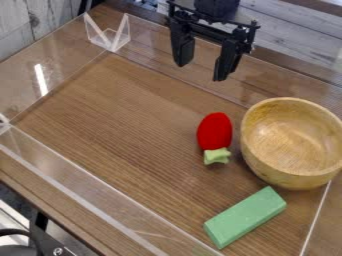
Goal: Move the red object to the right side of the table
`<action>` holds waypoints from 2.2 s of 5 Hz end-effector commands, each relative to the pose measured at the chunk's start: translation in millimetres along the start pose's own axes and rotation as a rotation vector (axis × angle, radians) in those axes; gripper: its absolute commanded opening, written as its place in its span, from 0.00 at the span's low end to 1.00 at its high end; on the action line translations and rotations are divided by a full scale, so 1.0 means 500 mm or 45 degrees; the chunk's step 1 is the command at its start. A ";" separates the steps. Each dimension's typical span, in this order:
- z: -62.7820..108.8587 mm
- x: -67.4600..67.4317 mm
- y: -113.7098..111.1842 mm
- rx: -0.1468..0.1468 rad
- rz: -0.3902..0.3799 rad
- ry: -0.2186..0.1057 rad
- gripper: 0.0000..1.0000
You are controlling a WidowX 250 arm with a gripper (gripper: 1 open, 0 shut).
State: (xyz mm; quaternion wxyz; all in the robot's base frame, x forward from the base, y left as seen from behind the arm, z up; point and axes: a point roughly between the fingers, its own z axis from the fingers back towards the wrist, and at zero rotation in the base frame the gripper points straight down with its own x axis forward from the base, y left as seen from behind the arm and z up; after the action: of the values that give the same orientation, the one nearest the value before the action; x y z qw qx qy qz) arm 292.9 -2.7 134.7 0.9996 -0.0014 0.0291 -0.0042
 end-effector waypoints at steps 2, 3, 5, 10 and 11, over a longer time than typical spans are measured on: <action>0.002 0.009 0.064 0.005 0.099 -0.010 1.00; 0.005 0.010 0.136 0.019 0.094 -0.071 1.00; -0.007 0.064 0.266 0.064 0.171 -0.159 1.00; -0.014 0.146 0.350 0.116 0.020 -0.237 1.00; -0.025 0.146 0.332 0.122 0.014 -0.235 1.00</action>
State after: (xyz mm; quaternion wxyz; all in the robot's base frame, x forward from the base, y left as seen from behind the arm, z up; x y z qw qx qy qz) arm 362.8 162.0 94.6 0.9989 0.0314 -0.0350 0.0025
